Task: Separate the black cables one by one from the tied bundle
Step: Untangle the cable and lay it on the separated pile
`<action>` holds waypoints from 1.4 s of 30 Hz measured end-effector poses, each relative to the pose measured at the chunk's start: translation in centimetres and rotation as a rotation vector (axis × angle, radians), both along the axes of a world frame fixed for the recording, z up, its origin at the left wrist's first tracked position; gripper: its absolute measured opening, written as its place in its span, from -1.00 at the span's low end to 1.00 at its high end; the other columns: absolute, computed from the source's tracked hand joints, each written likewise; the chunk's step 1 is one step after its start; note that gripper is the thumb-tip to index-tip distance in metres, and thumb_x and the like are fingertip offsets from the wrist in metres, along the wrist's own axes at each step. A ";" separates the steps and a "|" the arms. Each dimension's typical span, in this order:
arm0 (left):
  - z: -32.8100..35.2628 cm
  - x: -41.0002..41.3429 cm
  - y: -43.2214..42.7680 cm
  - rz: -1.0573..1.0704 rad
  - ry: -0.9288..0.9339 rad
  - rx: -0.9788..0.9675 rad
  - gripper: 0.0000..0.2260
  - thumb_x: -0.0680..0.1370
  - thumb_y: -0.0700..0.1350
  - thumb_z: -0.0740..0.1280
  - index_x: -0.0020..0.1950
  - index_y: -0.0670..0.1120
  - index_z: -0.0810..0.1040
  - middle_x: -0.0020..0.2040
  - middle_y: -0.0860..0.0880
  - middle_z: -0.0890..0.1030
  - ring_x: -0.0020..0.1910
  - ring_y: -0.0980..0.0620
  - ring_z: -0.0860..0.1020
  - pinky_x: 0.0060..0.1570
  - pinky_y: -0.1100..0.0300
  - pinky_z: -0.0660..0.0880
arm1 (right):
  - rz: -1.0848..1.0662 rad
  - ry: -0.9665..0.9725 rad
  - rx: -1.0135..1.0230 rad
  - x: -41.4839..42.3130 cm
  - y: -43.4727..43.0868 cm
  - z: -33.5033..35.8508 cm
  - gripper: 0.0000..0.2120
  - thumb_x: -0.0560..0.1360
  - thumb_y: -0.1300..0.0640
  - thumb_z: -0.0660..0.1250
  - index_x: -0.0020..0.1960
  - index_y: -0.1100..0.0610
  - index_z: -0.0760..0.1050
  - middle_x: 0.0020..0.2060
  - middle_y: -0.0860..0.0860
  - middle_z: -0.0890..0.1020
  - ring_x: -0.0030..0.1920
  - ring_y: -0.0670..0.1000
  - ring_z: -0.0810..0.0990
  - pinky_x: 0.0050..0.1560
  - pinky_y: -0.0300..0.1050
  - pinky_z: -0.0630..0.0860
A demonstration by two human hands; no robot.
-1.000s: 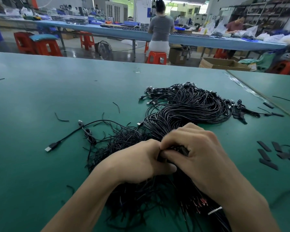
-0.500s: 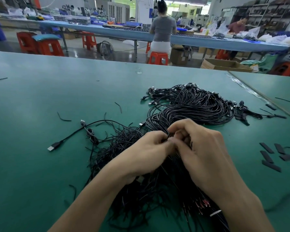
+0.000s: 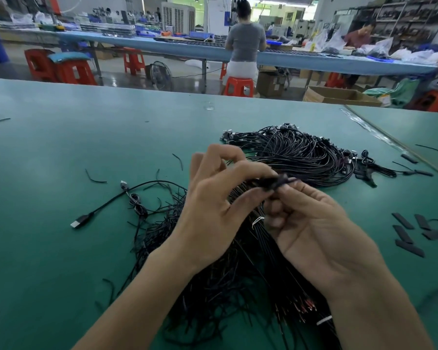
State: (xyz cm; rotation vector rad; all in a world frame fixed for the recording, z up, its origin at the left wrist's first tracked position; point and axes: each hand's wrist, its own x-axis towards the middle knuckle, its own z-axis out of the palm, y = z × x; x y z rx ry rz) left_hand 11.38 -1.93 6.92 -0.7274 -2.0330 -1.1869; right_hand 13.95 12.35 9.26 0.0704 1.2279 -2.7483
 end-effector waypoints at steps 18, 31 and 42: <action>1.1 0.5 -0.4 -0.262 -0.338 0.309 -0.58 0.38 -0.20 0.55 0.07 0.15 0.46 -0.14 0.04 0.70 -0.23 0.08 0.64 -0.25 0.26 0.52 | -0.227 0.315 0.473 0.1 0.6 -0.5 -0.73 0.46 0.39 0.40 -0.22 0.08 0.42 -0.41 -0.09 0.57 -0.38 -0.17 0.52 -0.35 -0.36 0.47; -0.1 0.4 0.0 -0.124 0.070 -0.054 -0.67 0.41 -0.50 0.31 -0.02 -0.17 0.73 0.04 -0.08 0.56 0.03 0.07 0.57 -0.03 0.32 0.47 | -0.128 0.074 0.296 -0.6 0.4 -1.3 -0.81 0.34 0.21 0.44 -0.21 0.07 0.42 -0.43 0.03 0.50 -0.50 -0.08 0.45 -0.54 -0.30 0.43; 0.4 0.0 -0.9 -0.243 -0.406 0.243 -0.64 0.31 0.06 0.63 0.04 0.10 0.64 -0.24 0.16 0.57 -0.39 0.28 0.42 -0.34 0.47 0.33 | -0.254 0.504 0.491 0.0 -0.1 -0.8 -0.75 0.45 0.31 0.46 -0.22 0.00 0.49 -0.26 -0.03 0.64 -0.23 -0.12 0.59 -0.14 -0.31 0.55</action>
